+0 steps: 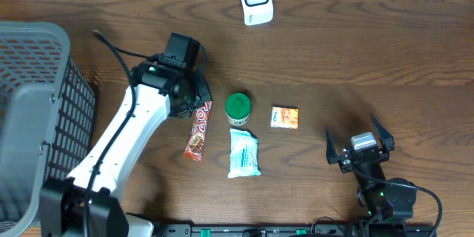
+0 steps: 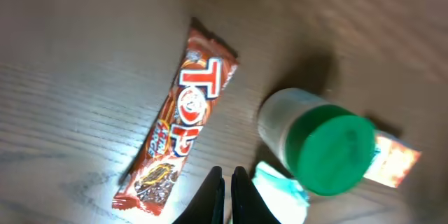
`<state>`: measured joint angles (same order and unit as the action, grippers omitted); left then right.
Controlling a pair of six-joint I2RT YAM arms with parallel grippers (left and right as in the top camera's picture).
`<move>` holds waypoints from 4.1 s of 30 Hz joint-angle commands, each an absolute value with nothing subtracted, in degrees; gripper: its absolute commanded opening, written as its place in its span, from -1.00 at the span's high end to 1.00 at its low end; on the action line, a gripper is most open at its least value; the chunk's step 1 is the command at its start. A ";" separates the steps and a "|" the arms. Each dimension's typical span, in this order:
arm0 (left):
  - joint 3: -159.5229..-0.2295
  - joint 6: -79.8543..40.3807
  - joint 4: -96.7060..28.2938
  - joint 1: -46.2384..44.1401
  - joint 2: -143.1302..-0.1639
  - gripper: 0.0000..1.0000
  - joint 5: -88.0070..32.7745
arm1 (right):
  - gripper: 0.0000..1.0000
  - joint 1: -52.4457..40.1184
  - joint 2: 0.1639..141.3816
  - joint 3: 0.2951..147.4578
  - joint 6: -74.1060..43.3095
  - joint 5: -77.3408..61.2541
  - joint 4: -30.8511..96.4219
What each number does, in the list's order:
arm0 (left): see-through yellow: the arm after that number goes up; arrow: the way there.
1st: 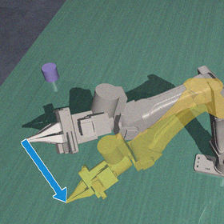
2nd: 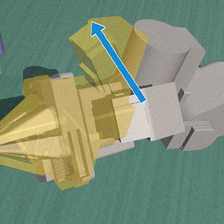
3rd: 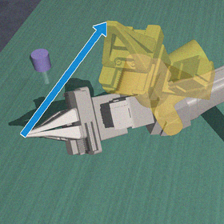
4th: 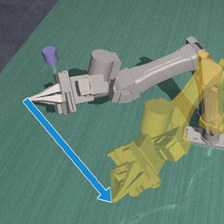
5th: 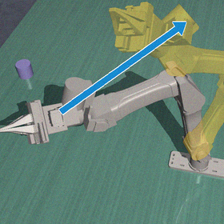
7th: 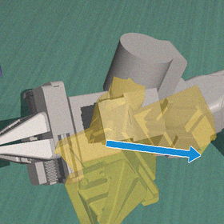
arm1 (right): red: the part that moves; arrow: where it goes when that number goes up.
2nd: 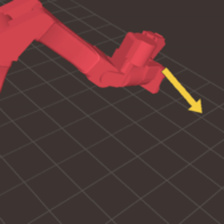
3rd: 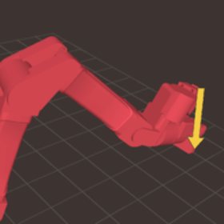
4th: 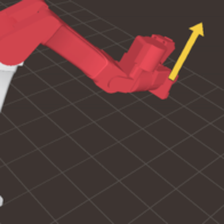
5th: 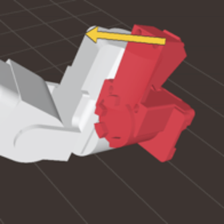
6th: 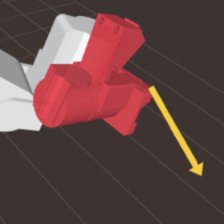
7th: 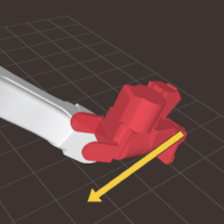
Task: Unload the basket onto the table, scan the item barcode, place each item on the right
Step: 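Carry the red TOP bar with the left gripper to left of the jar, then lower the TOP bar, open the left gripper and retract left arm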
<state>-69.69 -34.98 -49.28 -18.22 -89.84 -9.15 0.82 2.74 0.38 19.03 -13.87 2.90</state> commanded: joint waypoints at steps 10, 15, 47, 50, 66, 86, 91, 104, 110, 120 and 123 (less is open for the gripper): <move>-59.42 -35.68 -41.89 -18.44 -98.94 0.86 -15.22 | -0.99 -0.05 2.63 0.34 18.24 -13.80 3.20; -58.54 -36.21 -41.91 -18.26 -100.29 0.86 -7.03 | -0.98 -0.05 2.63 0.34 18.22 -13.80 3.20; -60.10 -40.62 -36.95 -18.39 -99.09 0.85 -4.05 | -0.98 -0.05 2.63 0.34 18.24 -13.80 3.20; -60.10 -40.62 -36.71 -18.39 -102.19 0.85 -3.84 | -0.99 -0.05 2.63 0.34 18.24 -13.80 3.20; -61.23 -40.58 -38.68 -18.33 -90.54 0.85 3.68 | -0.99 -0.05 2.63 0.34 18.24 -13.80 3.22; -53.28 -40.97 -32.21 -17.72 -99.00 0.86 -0.64 | -0.99 -0.05 2.63 0.34 18.24 -13.80 3.20; -57.41 -37.30 -36.71 -17.37 -92.07 0.86 0.75 | -0.99 -0.05 2.63 0.34 18.24 -13.80 3.20; -58.46 -37.08 -39.64 -17.43 -80.62 0.85 3.95 | -0.99 -0.05 2.63 0.34 18.24 -13.80 3.20; -68.40 -29.12 -39.38 -17.43 -71.55 0.49 6.83 | -0.98 -0.05 2.63 0.34 18.22 -13.80 3.20; -97.54 -11.60 -31.16 -17.43 -60.10 -0.59 44.23 | -0.98 -0.05 2.63 0.34 18.24 -13.80 3.20; -102.45 -4.21 -28.14 -17.41 -61.32 -0.60 66.04 | -0.98 -0.05 2.63 0.34 18.24 -13.80 3.20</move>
